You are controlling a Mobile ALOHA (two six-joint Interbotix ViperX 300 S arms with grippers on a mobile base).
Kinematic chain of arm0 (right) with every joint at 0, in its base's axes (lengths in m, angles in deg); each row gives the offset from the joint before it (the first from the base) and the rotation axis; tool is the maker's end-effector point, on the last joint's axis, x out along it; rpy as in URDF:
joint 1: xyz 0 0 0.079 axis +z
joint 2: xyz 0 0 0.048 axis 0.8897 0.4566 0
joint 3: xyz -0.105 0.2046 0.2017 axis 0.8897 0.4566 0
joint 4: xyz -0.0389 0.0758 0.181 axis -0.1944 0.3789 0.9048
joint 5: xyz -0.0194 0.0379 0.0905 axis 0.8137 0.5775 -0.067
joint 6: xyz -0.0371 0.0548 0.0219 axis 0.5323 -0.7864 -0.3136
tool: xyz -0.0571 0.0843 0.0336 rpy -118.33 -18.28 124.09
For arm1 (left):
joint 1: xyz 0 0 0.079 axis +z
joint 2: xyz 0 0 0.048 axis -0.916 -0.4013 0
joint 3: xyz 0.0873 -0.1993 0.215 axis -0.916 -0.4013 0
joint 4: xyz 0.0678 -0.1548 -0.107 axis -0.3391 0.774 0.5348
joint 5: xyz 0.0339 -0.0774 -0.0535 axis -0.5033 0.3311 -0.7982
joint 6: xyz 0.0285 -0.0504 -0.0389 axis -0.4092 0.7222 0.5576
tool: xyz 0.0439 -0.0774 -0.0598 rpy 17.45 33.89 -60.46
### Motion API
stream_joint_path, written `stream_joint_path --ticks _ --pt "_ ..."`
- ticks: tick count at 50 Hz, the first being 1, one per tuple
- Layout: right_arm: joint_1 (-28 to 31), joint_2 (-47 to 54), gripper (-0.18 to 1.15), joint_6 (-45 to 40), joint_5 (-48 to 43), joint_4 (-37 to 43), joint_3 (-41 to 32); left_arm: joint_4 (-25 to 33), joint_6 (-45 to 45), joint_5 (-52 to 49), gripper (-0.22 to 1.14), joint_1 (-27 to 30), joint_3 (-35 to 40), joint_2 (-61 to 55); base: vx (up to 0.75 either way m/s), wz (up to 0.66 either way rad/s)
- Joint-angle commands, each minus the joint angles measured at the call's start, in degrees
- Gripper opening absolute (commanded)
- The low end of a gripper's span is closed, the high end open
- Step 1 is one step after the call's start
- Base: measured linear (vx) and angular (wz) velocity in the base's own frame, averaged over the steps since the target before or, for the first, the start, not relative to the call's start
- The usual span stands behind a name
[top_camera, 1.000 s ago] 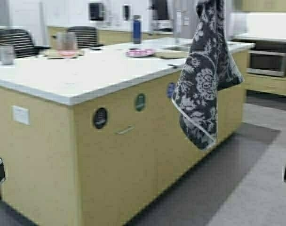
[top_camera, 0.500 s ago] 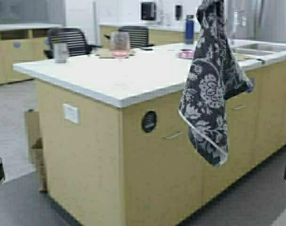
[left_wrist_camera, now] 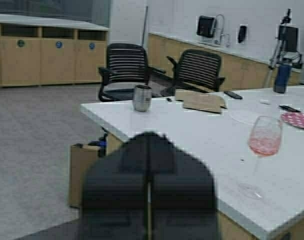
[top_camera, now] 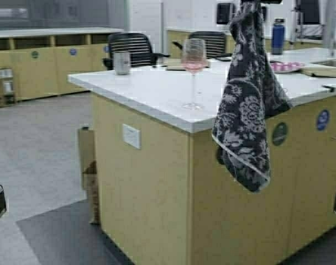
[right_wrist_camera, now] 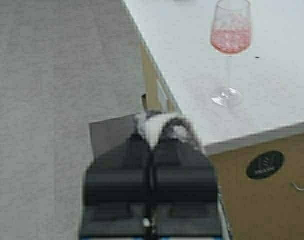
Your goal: Get the cloth and wipe up the spill under the wine glass
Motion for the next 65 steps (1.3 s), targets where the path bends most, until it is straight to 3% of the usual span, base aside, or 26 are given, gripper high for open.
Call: stream_joint_path --ticks 1,18,43,51,65 --pt "0.1 -1.1 0.06 -0.3 -0.9 0.0 -1.2 0.0 -0.4 0.2 0.03 0.1 0.8 -0.4 0.12 0.28" --pt "0.1 -1.2 0.06 -0.3 -0.9 0.2 -1.2 -0.4 -1.4 0.8 0.03 0.1 1.1 -2.7 0.13 0.18" --pt "0.1 -1.3 0.06 -0.3 -0.9 0.0 -1.1 -2.4 -2.8 7.0 0.03 -0.4 2.7 -12.8 0.19 -0.11" --pt "0.2 -1.4 0.06 -0.4 -0.9 0.2 -0.8 -4.7 -0.6 6.1 0.03 -6.3 4.0 -13.7 0.22 -0.21" --pt "0.3 -1.4 0.06 -0.4 -0.9 0.2 -0.9 -4.7 -0.4 -1.3 0.03 -14.6 14.1 -21.4 0.21 -0.16"
